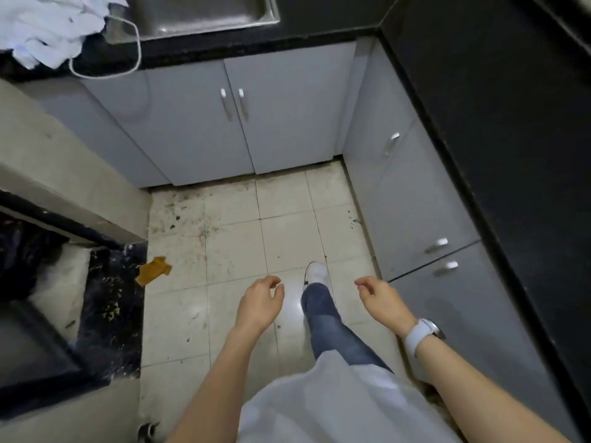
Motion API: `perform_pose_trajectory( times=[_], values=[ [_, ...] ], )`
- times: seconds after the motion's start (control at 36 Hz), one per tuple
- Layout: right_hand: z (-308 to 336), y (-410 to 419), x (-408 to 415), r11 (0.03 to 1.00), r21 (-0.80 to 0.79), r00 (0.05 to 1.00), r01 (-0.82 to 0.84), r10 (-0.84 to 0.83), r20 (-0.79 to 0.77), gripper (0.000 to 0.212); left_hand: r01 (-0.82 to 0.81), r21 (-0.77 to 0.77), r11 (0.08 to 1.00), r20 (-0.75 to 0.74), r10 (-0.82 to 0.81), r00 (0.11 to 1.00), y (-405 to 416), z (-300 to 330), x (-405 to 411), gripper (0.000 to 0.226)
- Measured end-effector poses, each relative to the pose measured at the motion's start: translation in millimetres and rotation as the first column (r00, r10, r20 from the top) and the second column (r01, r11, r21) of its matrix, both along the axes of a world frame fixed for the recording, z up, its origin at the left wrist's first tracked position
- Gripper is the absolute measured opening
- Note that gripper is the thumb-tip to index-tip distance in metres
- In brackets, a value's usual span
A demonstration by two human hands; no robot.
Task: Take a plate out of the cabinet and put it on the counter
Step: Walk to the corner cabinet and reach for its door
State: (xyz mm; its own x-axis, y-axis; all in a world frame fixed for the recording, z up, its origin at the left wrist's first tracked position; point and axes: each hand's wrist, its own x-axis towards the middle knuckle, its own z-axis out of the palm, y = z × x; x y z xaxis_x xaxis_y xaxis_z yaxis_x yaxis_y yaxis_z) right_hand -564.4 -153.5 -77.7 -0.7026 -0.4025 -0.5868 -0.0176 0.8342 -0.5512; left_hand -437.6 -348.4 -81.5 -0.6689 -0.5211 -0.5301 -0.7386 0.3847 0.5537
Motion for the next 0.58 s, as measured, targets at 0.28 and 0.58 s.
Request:
perform_pose_trajectory(
  times=[0.28, 0.58],
  values=[
    [-10.3, -108.3, -185.7, 0.998, -0.059, 0.999, -0.001, 0.003, 0.050, 0.031, 0.004, -0.055, 0.998, 0.047, -0.001, 0.999, -106.6, 21.0, -190.4, 0.033],
    [-5.8, -163.4, -316.5, 0.964, -0.148, 0.973, 0.219, -0.228, -0.047, 0.032, 0.218, -0.100, 0.971, 0.054, -0.214, 0.975, -169.7, 30.4, -357.8, 0.031]
  ],
)
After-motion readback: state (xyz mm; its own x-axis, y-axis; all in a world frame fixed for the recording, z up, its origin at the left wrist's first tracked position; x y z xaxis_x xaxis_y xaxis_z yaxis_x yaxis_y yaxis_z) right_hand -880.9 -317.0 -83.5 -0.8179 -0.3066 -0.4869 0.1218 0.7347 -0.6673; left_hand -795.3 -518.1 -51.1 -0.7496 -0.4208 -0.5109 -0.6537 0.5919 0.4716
